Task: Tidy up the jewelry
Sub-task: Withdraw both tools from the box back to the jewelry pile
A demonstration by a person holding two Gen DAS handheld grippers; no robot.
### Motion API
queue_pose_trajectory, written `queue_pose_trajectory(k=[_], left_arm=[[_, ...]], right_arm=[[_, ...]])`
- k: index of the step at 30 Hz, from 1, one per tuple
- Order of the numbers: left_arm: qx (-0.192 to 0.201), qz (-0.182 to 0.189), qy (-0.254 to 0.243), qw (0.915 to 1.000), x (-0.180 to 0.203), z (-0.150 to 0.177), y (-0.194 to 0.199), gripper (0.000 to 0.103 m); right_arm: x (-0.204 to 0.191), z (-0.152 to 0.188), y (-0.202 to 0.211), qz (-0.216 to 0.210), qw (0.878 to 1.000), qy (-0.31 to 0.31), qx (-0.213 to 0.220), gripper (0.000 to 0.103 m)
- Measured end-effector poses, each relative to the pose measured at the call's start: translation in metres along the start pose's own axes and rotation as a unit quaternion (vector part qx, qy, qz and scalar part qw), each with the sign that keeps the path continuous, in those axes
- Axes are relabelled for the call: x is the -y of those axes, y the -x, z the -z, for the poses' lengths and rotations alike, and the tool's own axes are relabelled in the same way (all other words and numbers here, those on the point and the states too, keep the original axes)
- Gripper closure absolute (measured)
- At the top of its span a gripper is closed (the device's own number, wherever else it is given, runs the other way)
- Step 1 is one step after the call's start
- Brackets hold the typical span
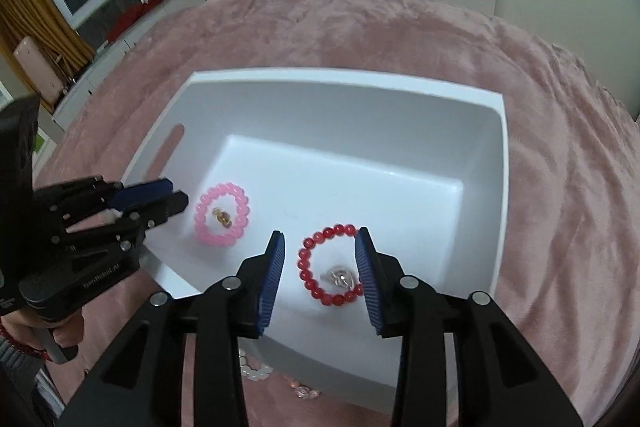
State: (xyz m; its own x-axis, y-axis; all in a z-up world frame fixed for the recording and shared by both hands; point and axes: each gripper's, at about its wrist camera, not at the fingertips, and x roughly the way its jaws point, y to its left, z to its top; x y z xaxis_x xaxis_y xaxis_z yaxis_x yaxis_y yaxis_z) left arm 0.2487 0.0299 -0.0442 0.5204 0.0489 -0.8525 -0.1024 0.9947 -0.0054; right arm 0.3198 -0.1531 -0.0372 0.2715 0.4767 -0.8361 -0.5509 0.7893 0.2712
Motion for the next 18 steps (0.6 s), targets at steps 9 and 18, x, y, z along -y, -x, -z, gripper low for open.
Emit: queue_pose_trajectory(k=[9,18], left_arm=[[0.035,0.023,-0.018,0.9990,0.009,0.011,0.044,0.055],[0.061,0.047,-0.032,0.9966,0.019,0.036,0.078,0.034]], right_arm=[[-0.022,0.004,0.057,-0.004,0.996,0.037,0.076,0.023],[-0.051,0.033,0.092,-0.001,0.988,0.095,0.119,0.010]])
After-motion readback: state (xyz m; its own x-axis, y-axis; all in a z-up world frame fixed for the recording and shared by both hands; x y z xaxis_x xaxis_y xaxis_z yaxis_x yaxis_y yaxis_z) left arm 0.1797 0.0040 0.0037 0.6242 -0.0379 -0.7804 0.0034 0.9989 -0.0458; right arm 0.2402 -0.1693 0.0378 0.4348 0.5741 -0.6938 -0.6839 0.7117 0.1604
